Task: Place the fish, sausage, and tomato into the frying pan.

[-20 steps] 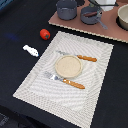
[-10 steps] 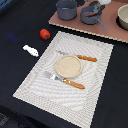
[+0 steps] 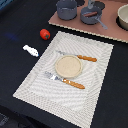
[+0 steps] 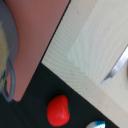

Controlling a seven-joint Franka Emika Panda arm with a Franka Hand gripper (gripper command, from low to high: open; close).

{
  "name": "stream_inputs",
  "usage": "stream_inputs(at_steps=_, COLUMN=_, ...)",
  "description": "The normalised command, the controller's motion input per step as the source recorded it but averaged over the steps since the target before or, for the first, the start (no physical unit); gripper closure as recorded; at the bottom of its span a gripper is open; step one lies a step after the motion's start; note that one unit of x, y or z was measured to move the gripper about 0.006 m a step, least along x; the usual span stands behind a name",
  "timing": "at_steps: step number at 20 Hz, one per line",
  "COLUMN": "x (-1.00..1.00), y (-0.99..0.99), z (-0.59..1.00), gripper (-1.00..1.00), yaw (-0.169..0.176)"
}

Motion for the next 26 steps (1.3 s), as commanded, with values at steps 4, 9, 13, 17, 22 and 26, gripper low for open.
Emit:
stream_inputs(at_steps=4, x=-0.55, y=-0.54, z=-0.02, gripper=-1.00, yaw=-0.066)
stream_inputs(at_steps=9, x=-0.58, y=-0.56, z=-0.18, gripper=-1.00, yaw=-0.062)
stream_inputs(at_steps=13, x=-0.60, y=-0.56, z=-0.33, gripper=-1.00, yaw=-0.060)
stream_inputs(at_steps=17, x=-0.61, y=-0.54, z=-0.37, gripper=-1.00, yaw=-0.072)
stream_inputs(at_steps=22, x=-0.63, y=-0.55, z=-0.40, gripper=-1.00, yaw=-0.075)
stream_inputs(at_steps=26, x=-0.65, y=-0.52, z=-0.38, gripper=-1.00, yaw=-0.076)
